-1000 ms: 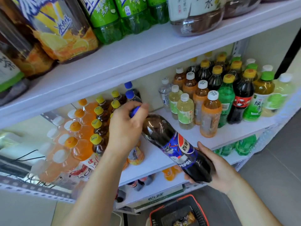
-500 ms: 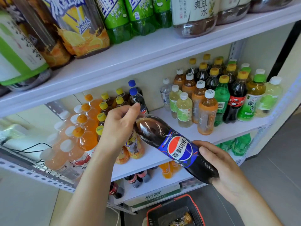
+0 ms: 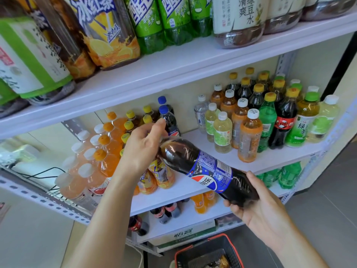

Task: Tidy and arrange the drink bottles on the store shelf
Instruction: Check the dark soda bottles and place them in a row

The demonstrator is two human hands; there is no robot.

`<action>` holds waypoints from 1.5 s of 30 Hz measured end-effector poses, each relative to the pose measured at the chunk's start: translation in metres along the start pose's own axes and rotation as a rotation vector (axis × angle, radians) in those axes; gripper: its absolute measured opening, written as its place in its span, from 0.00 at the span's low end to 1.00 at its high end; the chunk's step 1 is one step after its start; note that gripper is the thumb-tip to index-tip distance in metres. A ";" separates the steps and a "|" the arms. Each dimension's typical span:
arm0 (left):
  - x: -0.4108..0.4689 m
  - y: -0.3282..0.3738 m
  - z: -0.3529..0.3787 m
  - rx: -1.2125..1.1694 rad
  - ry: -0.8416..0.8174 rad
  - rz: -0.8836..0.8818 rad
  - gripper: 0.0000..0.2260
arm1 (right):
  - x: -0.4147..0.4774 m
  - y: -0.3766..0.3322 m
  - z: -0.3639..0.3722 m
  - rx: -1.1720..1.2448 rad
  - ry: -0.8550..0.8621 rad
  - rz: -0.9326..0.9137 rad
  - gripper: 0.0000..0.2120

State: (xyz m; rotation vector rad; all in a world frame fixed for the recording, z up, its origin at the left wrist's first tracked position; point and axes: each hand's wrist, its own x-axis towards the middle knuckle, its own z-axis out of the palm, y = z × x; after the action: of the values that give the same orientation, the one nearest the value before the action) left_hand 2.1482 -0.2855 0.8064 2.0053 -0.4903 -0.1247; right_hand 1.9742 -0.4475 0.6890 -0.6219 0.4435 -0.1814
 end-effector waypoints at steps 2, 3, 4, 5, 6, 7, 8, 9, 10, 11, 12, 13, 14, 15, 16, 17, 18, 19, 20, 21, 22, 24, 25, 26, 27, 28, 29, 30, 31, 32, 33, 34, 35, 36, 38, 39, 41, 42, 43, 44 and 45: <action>0.001 -0.003 -0.002 0.097 -0.002 -0.005 0.21 | 0.001 -0.001 -0.003 -0.029 -0.044 -0.058 0.20; 0.001 -0.004 -0.002 0.094 0.000 0.003 0.21 | 0.001 -0.001 -0.004 -0.047 -0.064 -0.077 0.18; 0.000 -0.006 -0.002 0.051 -0.004 0.018 0.20 | 0.000 -0.002 -0.005 -0.057 -0.083 -0.090 0.17; 0.000 -0.007 -0.002 -0.009 -0.010 0.033 0.18 | 0.001 -0.002 -0.006 -0.060 -0.103 -0.097 0.16; 0.001 -0.007 -0.003 -0.058 -0.019 0.047 0.16 | 0.001 -0.003 -0.006 -0.062 -0.123 -0.102 0.15; 0.002 -0.008 -0.004 -0.088 -0.027 0.059 0.14 | 0.001 -0.003 -0.007 -0.064 -0.140 -0.109 0.17; 0.003 -0.008 -0.005 -0.109 -0.035 0.072 0.13 | 0.001 -0.004 -0.008 -0.069 -0.151 -0.116 0.21; 0.003 -0.008 -0.005 -0.127 -0.040 0.091 0.12 | 0.001 -0.004 -0.008 -0.083 -0.160 -0.122 0.25; 0.003 -0.009 -0.006 -0.132 -0.042 0.114 0.11 | 0.001 -0.005 -0.008 -0.110 -0.170 -0.125 0.30; 0.003 -0.009 -0.007 -0.127 -0.040 0.138 0.10 | 0.001 -0.005 -0.008 -0.142 -0.185 -0.126 0.34; 0.003 -0.008 -0.007 -0.119 -0.036 0.162 0.09 | 0.000 -0.005 -0.006 -0.174 -0.194 -0.123 0.37; 0.004 -0.008 -0.007 -0.111 -0.034 0.186 0.08 | 0.000 -0.004 -0.006 -0.199 -0.199 -0.112 0.38; 0.004 -0.007 -0.007 -0.110 -0.038 0.205 0.07 | 0.000 -0.003 -0.005 -0.217 -0.206 -0.092 0.38; 0.004 -0.007 -0.007 -0.122 -0.046 0.219 0.07 | 0.000 -0.003 -0.004 -0.225 -0.221 -0.065 0.36; 0.004 -0.006 -0.007 -0.140 -0.059 0.228 0.06 | -0.001 -0.004 -0.002 -0.233 -0.239 -0.032 0.33; 0.006 -0.006 -0.008 -0.149 -0.070 0.239 0.06 | -0.001 -0.005 -0.001 -0.250 -0.255 0.002 0.30; 0.006 -0.006 -0.009 -0.144 -0.077 0.249 0.06 | -0.002 -0.005 0.000 -0.279 -0.266 0.034 0.28; 0.006 -0.006 -0.009 -0.136 -0.078 0.256 0.05 | -0.003 -0.005 0.000 -0.317 -0.274 0.060 0.29; 0.006 -0.005 -0.009 -0.139 -0.078 0.255 0.05 | -0.003 -0.005 0.001 -0.358 -0.281 0.077 0.30; 0.005 -0.005 -0.008 -0.154 -0.078 0.246 0.05 | -0.004 -0.003 0.002 -0.393 -0.292 0.088 0.31; 0.004 -0.004 -0.008 -0.181 -0.081 0.231 0.06 | -0.003 -0.001 0.002 -0.424 -0.302 0.091 0.31; 0.004 -0.003 -0.009 -0.204 -0.097 0.207 0.07 | -0.002 0.004 0.004 -0.514 -0.312 0.039 0.31; 0.005 -0.003 -0.011 -0.151 -0.112 0.204 0.08 | -0.002 0.005 0.006 -0.581 -0.308 -0.011 0.30; 0.007 -0.002 -0.014 -0.038 -0.133 0.196 0.11 | -0.001 0.006 0.007 -0.654 -0.286 -0.064 0.29; 0.009 -0.002 -0.016 0.118 -0.154 0.178 0.16 | 0.000 0.007 0.009 -0.722 -0.243 -0.116 0.27; 0.011 -0.002 -0.018 0.274 -0.160 0.146 0.20 | 0.001 0.007 0.010 -0.784 -0.185 -0.172 0.27; 0.012 -0.003 -0.019 0.388 -0.143 0.109 0.23 | 0.001 0.008 0.011 -0.837 -0.127 -0.233 0.27; 0.012 -0.005 -0.019 0.435 -0.112 0.089 0.24 | 0.001 0.009 0.012 -0.884 -0.081 -0.292 0.28; 0.013 -0.007 -0.019 0.427 -0.081 0.096 0.23 | 0.001 0.011 0.014 -0.916 -0.053 -0.340 0.29; 0.013 -0.009 -0.019 0.383 -0.061 0.123 0.21 | 0.001 0.012 0.016 -0.936 -0.037 -0.376 0.30; 0.012 -0.010 -0.019 0.330 -0.054 0.169 0.19 | 0.000 0.013 0.017 -0.948 -0.027 -0.398 0.30; 0.012 -0.012 -0.018 0.283 -0.052 0.223 0.17 | 0.001 0.012 0.017 -0.956 -0.020 -0.406 0.30; 0.012 -0.013 -0.018 0.237 -0.044 0.275 0.15 | 0.002 0.009 0.016 -0.958 -0.021 -0.395 0.29; 0.012 -0.012 -0.017 0.189 -0.029 0.316 0.12 | 0.004 0.005 0.015 -0.952 -0.038 -0.356 0.29; 0.013 -0.011 -0.016 0.095 -0.009 0.374 0.10 | 0.006 -0.001 0.012 -0.835 -0.168 -0.191 0.28; 0.014 -0.011 -0.016 0.053 -0.012 0.392 0.10 | 0.006 -0.003 0.011 -0.698 -0.255 -0.063 0.27; 0.016 -0.009 -0.015 -0.017 -0.031 0.402 0.10 | 0.006 -0.001 0.008 -0.447 -0.357 0.144 0.30; 0.018 -0.009 -0.015 -0.042 -0.038 0.393 0.10 | 0.007 0.001 0.007 -0.398 -0.372 0.167 0.31; 0.019 -0.009 -0.015 -0.070 -0.040 0.372 0.09 | 0.008 0.005 0.007 -0.382 -0.368 0.156 0.31; 0.020 -0.008 -0.015 -0.099 -0.032 0.341 0.08 | 0.010 0.008 0.007 -0.379 -0.351 0.122 0.31; 0.022 -0.009 -0.014 -0.117 -0.016 0.312 0.07 | 0.011 0.012 0.007 -0.376 -0.327 0.086 0.31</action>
State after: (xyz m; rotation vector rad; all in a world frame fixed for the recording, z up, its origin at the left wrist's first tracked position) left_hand 2.1748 -0.2787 0.8079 1.7918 -0.7811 0.0224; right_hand 1.9876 -0.4378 0.6829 -0.9815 0.1854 0.0896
